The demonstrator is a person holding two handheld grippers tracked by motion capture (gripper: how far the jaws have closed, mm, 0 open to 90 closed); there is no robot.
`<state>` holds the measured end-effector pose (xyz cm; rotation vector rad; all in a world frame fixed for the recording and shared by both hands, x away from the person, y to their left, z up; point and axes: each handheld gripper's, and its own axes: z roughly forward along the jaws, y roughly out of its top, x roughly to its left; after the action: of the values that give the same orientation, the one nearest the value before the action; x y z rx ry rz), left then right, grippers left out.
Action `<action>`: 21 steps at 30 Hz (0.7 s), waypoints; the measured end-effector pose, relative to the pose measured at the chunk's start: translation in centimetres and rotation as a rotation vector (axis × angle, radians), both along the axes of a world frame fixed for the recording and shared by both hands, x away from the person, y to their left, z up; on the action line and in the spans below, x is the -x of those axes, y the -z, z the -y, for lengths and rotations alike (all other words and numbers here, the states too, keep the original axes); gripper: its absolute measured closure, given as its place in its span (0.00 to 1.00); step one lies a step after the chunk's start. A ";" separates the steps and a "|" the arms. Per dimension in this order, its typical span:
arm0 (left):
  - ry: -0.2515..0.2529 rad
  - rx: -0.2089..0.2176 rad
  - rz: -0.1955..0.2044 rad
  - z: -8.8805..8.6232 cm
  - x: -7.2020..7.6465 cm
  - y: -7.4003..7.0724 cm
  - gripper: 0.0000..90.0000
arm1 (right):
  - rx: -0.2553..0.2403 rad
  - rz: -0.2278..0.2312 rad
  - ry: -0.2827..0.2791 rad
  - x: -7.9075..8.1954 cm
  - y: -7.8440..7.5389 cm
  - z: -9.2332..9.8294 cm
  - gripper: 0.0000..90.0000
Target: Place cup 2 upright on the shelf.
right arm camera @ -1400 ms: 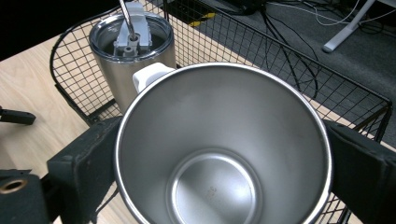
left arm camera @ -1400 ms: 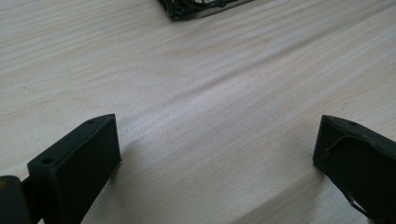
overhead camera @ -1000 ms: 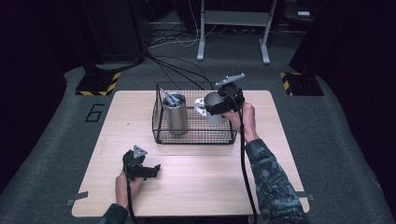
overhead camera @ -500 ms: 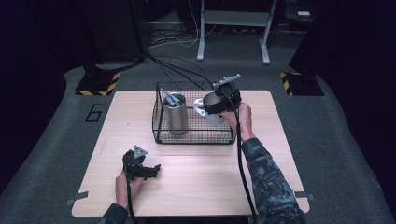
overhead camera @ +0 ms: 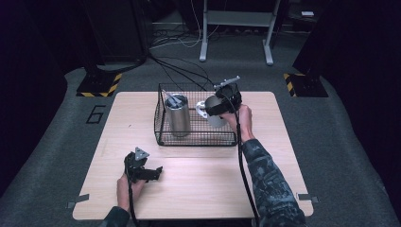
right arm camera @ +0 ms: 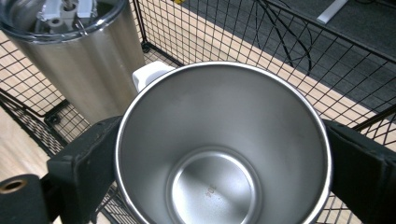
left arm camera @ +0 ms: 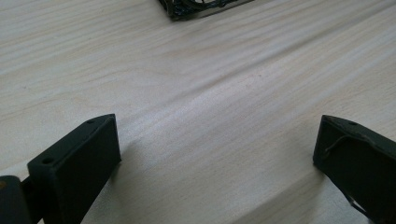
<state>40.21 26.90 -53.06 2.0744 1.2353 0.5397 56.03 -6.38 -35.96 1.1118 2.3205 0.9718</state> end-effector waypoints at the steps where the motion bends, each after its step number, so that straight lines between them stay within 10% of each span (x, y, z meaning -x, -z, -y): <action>1: 0.000 0.000 0.000 0.0 0.0 0.0 0.00 | 0.003 -0.004 -0.001 -0.1 0.1 0.0 0.06; 21: 0.000 0.000 0.000 0.0 0.0 0.0 0.00 | 0.013 -0.080 0.032 -1.8 2.9 -0.4 0.06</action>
<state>40.21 26.90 -53.06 2.0742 1.2355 0.5397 57.82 -5.99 -38.86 1.1993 2.3602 0.9158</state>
